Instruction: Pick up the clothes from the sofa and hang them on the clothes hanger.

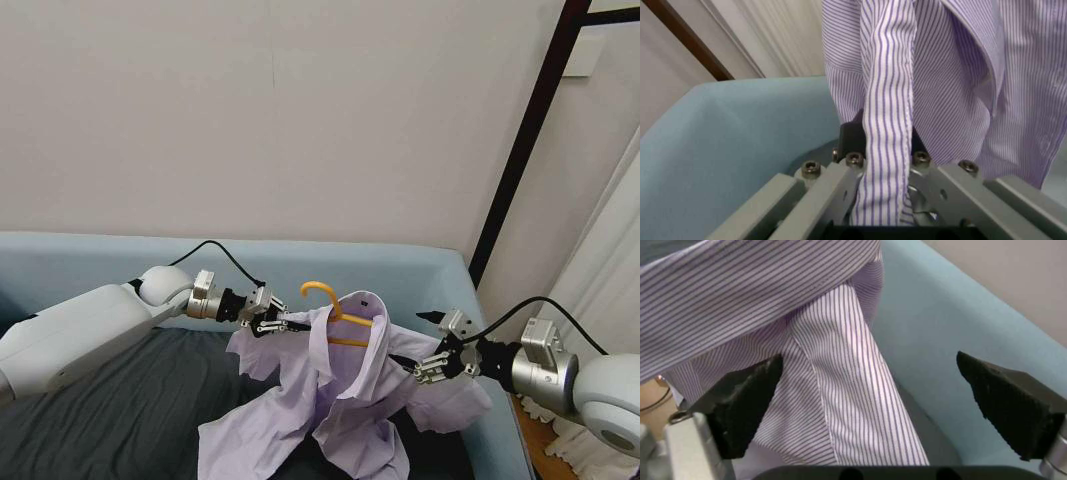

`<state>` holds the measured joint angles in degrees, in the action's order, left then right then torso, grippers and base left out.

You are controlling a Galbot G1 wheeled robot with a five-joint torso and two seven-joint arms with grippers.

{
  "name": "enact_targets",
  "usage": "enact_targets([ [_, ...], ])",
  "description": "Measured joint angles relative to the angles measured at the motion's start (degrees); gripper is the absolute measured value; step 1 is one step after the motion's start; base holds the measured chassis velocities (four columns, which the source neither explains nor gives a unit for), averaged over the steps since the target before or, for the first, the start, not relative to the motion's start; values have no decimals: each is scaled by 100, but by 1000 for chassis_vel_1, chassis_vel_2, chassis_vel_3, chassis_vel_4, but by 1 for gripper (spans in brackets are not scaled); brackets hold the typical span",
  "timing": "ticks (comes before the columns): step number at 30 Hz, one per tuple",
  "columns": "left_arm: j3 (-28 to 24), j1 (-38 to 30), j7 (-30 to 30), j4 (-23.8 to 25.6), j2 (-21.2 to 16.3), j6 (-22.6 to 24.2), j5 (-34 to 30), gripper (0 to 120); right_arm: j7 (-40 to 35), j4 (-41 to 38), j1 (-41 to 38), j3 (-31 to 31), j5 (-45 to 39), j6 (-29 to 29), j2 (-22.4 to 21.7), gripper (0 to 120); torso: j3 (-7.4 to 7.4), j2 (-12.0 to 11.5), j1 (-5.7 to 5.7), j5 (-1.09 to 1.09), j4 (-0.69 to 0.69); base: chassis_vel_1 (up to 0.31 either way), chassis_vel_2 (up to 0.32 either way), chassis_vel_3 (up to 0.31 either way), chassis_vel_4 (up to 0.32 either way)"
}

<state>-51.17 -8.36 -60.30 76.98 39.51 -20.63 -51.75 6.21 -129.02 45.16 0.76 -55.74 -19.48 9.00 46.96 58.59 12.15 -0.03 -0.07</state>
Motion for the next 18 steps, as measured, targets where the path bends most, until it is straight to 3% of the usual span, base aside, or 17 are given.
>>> enact_targets([
  [11, -11, 2, -17, -23, 92, -3, 61, 1, 87, -22, 32, -85, 36, 90, -107, 62, 0, 0, 0, -1, -1, 0, 0, 0, 0],
  [16, -43, -34, -53, -33, 88, -26, 90, 1, 151, 12, 55, -120, 63, 233, -113, 37, 0, 0, 0, -1, 0, 0, 0, 0, 0],
  [18, -44, -43, -74, -32, 86, -35, 86, 1, 133, 20, 58, -126, 100, 277, -109, 34, 0, 0, 0, -1, 0, 0, 0, 0, 0],
])
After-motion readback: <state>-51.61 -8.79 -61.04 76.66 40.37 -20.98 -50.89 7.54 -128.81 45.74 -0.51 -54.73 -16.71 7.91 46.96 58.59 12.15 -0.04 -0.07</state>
